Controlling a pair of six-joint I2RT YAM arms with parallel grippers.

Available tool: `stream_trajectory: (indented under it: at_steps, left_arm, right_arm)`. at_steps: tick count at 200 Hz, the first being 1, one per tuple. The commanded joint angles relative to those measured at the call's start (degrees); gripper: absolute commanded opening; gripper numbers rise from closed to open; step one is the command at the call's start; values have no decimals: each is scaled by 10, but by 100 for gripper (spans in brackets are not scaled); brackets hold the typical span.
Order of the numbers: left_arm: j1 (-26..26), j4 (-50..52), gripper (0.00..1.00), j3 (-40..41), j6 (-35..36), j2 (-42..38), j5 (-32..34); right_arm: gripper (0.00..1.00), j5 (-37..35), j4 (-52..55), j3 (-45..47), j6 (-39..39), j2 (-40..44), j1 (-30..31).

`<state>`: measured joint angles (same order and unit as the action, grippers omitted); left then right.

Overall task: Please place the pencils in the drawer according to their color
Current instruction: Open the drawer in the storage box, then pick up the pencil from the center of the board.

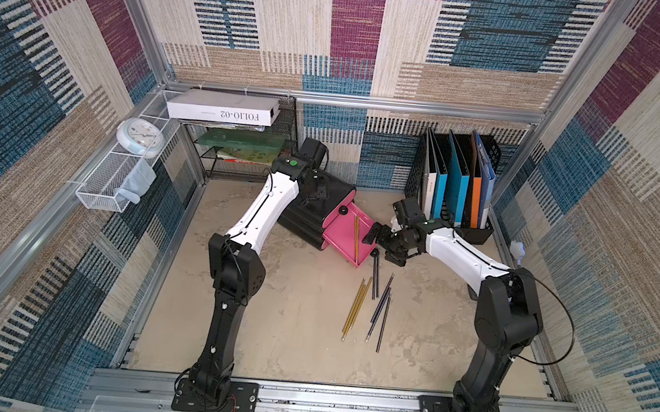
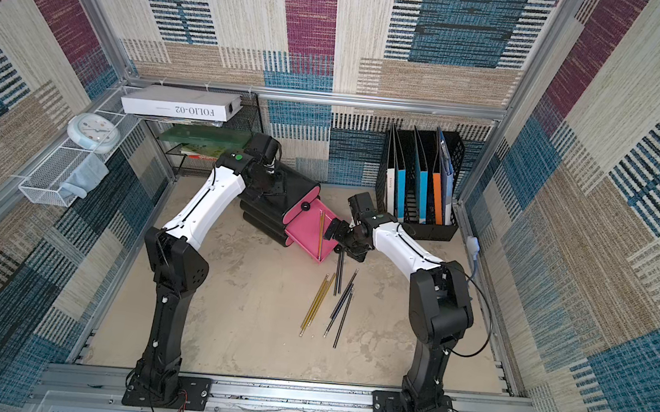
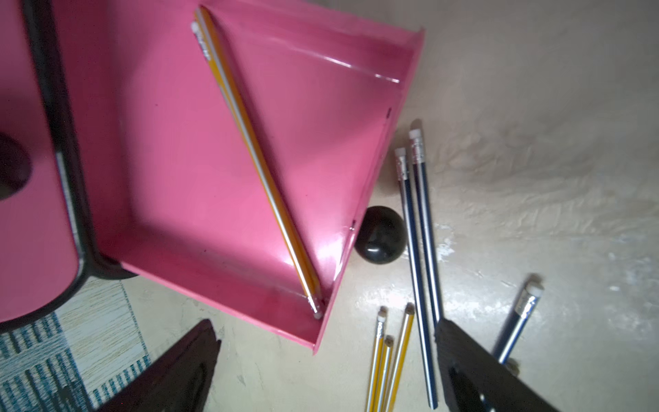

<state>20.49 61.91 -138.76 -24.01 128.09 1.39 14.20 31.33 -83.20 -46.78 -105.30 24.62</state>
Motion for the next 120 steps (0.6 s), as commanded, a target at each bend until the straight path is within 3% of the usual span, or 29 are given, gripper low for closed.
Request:
stream_trajectory:
  at_steps: [1, 65, 120]
  left_arm:
    - [3, 45, 66, -2, 4, -18, -52]
    - [71, 44, 66, 80, 16, -121, -61]
    - [183, -15, 66, 296, -24, -243, -14]
  right_arm:
    - [99, 17, -15, -7, 1, 19, -1]
    - [99, 46, -50, 54, 0, 118, -1]
    - [100, 69, -103, 204, -13, 255, -2]
